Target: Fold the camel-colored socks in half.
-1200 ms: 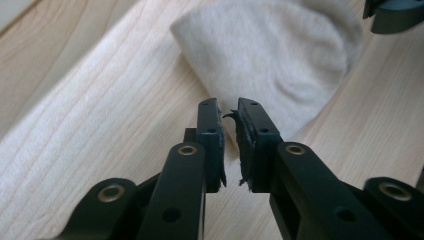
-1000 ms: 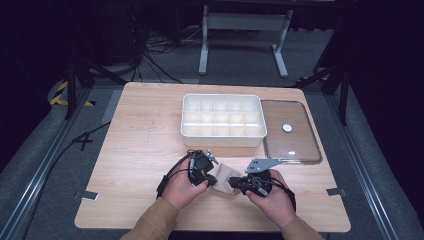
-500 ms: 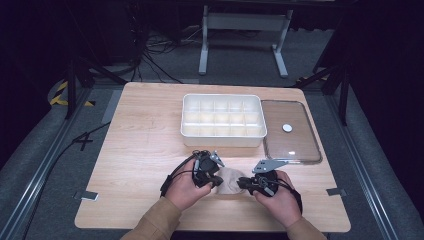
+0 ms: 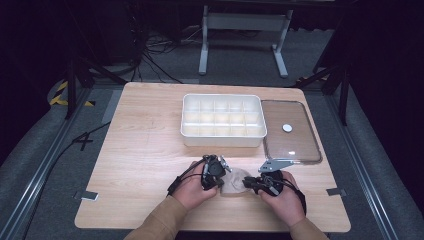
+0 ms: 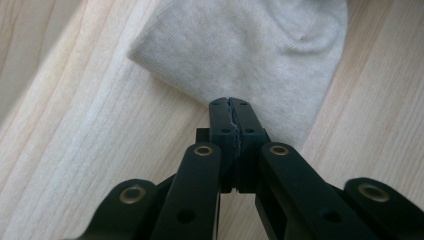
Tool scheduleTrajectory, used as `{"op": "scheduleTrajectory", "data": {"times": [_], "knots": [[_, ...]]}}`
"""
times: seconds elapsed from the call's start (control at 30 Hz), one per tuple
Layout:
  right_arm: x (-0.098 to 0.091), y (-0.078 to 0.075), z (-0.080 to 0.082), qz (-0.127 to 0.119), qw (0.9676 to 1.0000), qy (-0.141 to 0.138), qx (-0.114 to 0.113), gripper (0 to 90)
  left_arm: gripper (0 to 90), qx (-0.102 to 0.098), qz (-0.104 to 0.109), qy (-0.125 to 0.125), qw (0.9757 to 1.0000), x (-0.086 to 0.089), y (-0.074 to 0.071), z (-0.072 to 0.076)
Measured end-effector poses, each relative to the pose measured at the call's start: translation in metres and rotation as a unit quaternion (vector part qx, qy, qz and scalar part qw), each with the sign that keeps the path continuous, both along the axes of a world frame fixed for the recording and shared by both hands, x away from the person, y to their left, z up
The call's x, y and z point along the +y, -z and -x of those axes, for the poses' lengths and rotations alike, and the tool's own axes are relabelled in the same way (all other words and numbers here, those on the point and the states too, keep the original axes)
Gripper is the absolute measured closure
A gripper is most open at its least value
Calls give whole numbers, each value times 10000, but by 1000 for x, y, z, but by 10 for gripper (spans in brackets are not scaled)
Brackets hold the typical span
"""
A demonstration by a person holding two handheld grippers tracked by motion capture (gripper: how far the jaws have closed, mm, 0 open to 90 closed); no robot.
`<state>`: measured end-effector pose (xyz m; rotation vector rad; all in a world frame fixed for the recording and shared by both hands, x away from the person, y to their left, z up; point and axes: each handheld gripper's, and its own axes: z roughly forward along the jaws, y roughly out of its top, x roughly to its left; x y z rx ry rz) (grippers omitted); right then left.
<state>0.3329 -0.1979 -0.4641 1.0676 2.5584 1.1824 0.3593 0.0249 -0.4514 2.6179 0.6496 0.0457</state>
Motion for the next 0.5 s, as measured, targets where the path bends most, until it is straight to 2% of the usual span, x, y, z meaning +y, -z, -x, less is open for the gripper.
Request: {"op": "scheduleTrajectory", "data": {"times": [0.27,0.5], "knots": [[-5,6,-3,-107,9999,40,85,825,896,39,25,-9,10000,1,-1,0],[-6,8,-4,-73,10000,-13,6,858,869,42,141,-20,9999,5,-4,0]]}}
